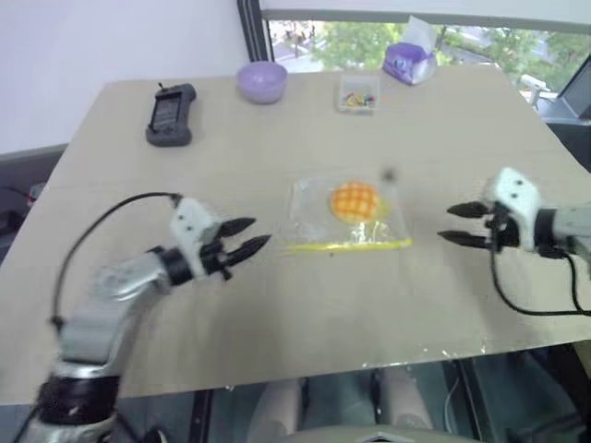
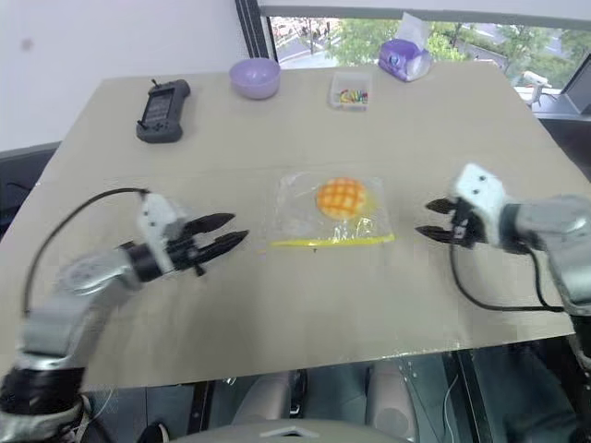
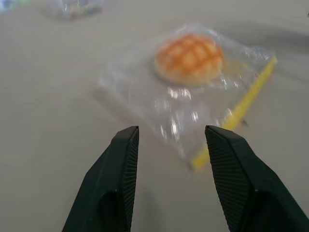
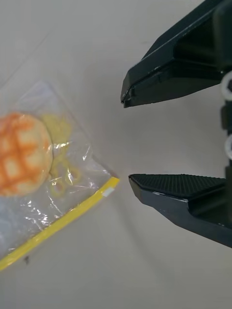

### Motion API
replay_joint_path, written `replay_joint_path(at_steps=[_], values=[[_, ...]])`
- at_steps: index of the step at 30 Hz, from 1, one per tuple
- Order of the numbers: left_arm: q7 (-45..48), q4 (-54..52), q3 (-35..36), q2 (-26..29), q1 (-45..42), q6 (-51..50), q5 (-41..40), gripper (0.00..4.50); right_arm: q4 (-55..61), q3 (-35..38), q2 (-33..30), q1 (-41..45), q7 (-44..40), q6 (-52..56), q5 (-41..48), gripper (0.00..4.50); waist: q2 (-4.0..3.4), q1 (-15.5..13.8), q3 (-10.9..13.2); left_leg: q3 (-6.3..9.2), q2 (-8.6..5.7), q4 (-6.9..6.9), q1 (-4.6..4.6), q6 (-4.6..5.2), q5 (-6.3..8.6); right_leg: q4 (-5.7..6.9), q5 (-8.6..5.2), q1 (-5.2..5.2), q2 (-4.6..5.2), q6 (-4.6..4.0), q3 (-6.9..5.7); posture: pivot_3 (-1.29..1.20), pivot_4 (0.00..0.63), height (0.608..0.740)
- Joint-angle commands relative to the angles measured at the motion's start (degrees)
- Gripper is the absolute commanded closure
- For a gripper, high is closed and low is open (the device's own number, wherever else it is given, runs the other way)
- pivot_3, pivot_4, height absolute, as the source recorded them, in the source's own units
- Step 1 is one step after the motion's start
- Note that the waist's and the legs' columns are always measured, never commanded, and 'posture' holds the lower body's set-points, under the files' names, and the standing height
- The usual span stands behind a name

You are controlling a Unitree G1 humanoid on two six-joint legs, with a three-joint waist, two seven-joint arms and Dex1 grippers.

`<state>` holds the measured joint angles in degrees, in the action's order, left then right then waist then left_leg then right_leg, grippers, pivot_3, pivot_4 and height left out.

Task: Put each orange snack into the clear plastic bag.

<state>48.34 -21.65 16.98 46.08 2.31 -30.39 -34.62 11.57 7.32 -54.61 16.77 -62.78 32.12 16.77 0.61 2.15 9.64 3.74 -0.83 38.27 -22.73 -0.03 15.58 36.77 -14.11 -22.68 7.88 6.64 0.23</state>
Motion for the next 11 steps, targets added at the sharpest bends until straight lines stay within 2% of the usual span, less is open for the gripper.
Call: replay_joint_path(at_steps=[1,6,11], values=[[4.2,-2.8,10.4,3.5,7.3,-2.0,-2.5,2.21,-1.0,6.4,-2.4,-4.7,-4.0,-0.8,3.8,2.12,0.0,-0.1,0.0,-0.02,0.0,0.01,0.02,0.01,0.01,0.0,0.0,0.02,0.0,0.0,0.0,0.0,0.15,0.74],[6.2,-2.9,20.6,4.0,13.8,-2.0,-4.1,2.21,-5.3,13.8,-1.4,-7.2,-6.8,-7.9,8.1,2.12,-0.04,-0.2,0.0,-0.03,0.01,0.02,0.07,0.01,0.01,0.05,0.0,0.06,0.0,-0.01,0.01,0.0,0.15,0.74],[8.3,-5.3,23.8,3.4,16.7,-0.1,-4.4,2.21,-10.8,15.4,-3.9,-6.3,-10.1,-8.8,10.1,2.12,-0.03,-0.3,0.0,-0.03,0.01,0.04,0.11,0.01,0.01,0.03,0.0,0.13,0.0,-0.01,0.0,0.0,0.15,0.74]])
